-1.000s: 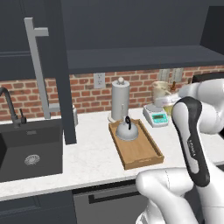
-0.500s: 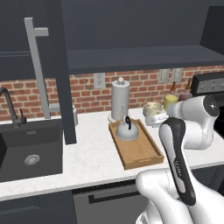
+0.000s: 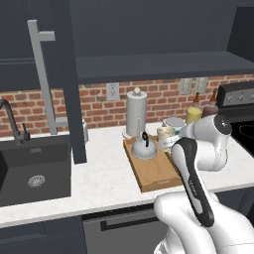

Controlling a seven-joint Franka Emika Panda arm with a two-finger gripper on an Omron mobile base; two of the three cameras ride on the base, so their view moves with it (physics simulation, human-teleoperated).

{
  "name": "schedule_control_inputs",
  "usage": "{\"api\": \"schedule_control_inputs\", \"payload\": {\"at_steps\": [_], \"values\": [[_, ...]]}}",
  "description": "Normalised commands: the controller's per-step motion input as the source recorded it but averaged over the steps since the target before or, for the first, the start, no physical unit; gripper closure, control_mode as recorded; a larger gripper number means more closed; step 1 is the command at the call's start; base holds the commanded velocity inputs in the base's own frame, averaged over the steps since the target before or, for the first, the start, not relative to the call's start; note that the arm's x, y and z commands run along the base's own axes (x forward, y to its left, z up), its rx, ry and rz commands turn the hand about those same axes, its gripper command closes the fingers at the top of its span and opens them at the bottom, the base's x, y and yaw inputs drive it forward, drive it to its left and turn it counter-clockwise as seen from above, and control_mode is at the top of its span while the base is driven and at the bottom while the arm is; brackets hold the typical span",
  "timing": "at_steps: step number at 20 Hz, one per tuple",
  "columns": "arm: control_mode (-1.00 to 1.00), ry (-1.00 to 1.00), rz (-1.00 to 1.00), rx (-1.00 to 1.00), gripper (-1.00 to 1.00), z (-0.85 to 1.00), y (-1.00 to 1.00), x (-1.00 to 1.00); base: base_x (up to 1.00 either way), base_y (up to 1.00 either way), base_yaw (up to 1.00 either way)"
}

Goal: Pick the kettle from the counter and place it on the tray. Then pick the mug from the cabinet and place it on the tray. Then close the cabinet doors.

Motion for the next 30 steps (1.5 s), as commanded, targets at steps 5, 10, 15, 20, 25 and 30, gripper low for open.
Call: {"api": "schedule_control_inputs", "payload": {"at_steps": [5,10,15,20,25,30], "values": [[-1.00,0.11,0.11,0.05,1.00,-0.67,0.19,0.23,0.00,0.00,0.00],[-1.00,0.00,0.14,0.08,1.00,-0.58,0.05,0.16,0.00,0.00,0.00],[-1.00,0.00,0.23,0.02,1.00,-0.43,-0.03,0.21,0.00,0.00,0.00],[-1.00,0.00,0.08,0.00,1.00,-0.44,0.00,0.15,0.00,0.00,0.00],[-1.00,0.00,0.00,-0.07,1.00,-0.57,0.00,0.00,0.00,0.00,0.00],[-1.00,-0.07,0.00,-0.02,1.00,-0.55,0.00,0.04,0.00,0.00,0.00]]}}
